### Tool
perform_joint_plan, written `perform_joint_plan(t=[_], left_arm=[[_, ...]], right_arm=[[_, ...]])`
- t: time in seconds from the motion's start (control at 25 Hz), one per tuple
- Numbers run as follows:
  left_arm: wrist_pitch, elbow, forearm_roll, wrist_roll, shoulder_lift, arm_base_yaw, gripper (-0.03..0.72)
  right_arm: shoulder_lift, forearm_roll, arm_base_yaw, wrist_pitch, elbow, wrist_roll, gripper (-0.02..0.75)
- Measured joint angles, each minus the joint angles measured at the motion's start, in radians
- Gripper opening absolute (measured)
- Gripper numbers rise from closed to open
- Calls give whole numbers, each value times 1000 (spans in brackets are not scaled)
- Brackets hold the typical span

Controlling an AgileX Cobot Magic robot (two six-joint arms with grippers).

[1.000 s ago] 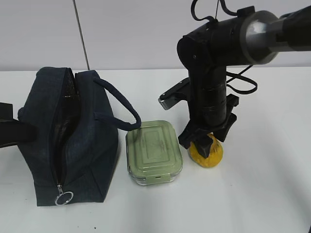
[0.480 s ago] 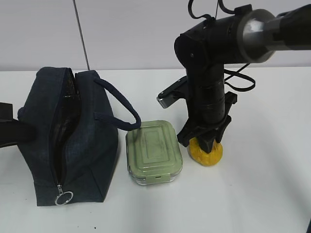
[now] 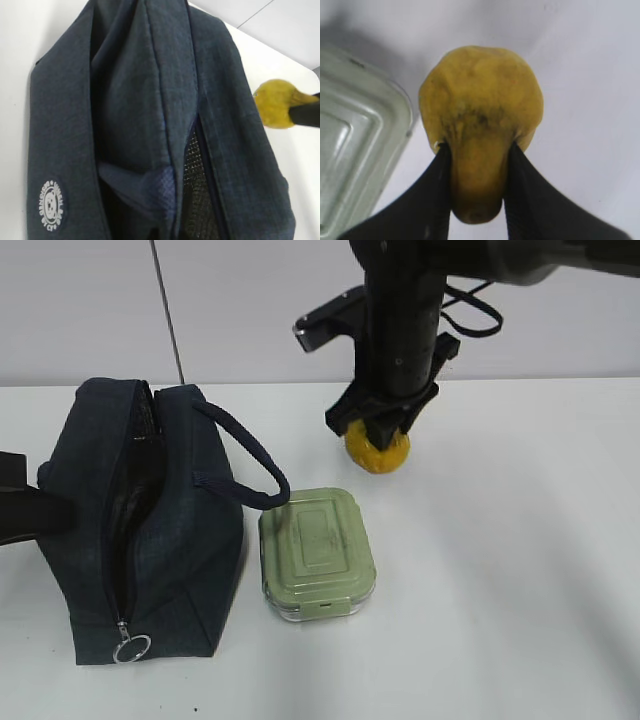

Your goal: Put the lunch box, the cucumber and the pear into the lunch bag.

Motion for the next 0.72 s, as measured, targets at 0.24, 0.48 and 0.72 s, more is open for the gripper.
perform_joint_plan(t=[0.24,0.48,0.72], left_arm=[[1,0,0,1,0,0,-15],[1,0,0,1,0,0,-15],[1,0,0,2,0,0,-15]], right_arm=[[-15,171,0,19,-193,-9,218],[-34,511,0,30,-319,-86,218],[-18,881,0,36,-326,-241,218]])
